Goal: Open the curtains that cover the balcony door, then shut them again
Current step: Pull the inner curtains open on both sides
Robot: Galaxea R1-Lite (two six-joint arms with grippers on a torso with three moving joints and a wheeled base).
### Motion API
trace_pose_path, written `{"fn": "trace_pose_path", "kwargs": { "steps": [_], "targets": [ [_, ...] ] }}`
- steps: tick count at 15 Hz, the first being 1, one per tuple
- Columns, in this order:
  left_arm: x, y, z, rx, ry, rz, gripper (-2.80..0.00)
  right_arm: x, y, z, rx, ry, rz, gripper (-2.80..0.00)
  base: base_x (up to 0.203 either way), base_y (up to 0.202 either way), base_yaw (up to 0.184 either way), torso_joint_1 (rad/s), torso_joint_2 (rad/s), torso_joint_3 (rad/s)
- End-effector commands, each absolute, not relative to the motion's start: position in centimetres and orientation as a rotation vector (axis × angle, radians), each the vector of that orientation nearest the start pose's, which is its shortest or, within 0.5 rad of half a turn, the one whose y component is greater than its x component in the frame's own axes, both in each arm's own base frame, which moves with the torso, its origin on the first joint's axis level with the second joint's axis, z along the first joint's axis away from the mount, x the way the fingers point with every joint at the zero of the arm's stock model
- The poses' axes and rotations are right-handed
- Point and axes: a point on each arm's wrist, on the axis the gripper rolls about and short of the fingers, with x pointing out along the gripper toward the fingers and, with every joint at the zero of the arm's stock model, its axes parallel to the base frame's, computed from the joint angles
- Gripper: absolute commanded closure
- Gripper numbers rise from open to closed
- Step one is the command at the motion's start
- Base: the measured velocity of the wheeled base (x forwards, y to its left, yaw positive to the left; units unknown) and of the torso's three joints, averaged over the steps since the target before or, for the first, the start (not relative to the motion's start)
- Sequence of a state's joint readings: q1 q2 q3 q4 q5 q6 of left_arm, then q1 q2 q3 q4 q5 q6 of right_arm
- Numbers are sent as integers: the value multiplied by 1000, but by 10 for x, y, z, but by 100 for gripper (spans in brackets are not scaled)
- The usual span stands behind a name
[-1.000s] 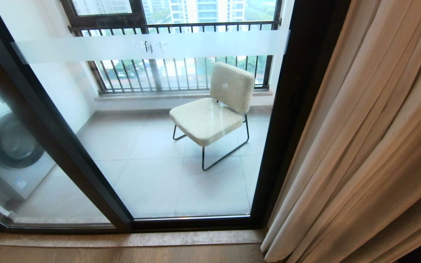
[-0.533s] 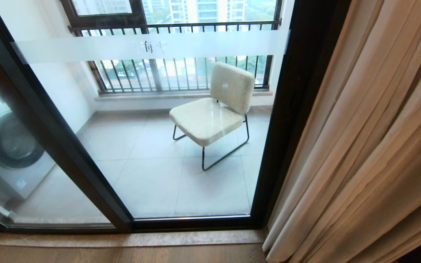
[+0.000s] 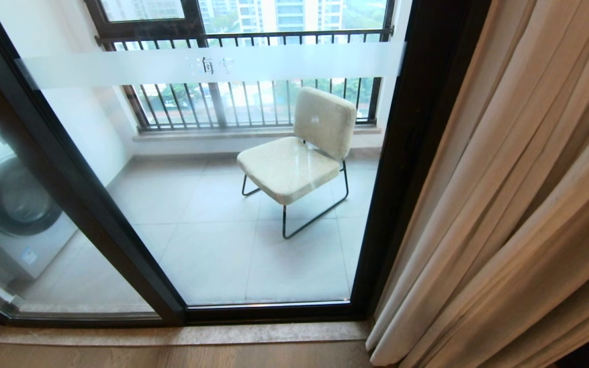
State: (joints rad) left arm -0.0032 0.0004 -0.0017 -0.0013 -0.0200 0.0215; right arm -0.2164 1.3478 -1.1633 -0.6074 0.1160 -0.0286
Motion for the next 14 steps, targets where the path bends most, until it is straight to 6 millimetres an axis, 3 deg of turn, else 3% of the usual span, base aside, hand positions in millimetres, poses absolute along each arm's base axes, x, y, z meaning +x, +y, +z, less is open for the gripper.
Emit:
{"fn": "trace_pose_path", "kwargs": {
  "steps": [1,7,14],
  "targets": [
    [-23,0,76,22,-3,-23,0,172,-35,377,-109,-450,-104,-280,0,0,0,0,0,0],
    [-23,0,76,22,-3,-23,0,112,-22,352,-114,-413,-108,-280,0,0,0,0,0,0],
    [-23,0,76,22,-3,-23,0,68,-12,318,-115,-352,-113,-280,0,0,0,0,0,0]
  ]
}}
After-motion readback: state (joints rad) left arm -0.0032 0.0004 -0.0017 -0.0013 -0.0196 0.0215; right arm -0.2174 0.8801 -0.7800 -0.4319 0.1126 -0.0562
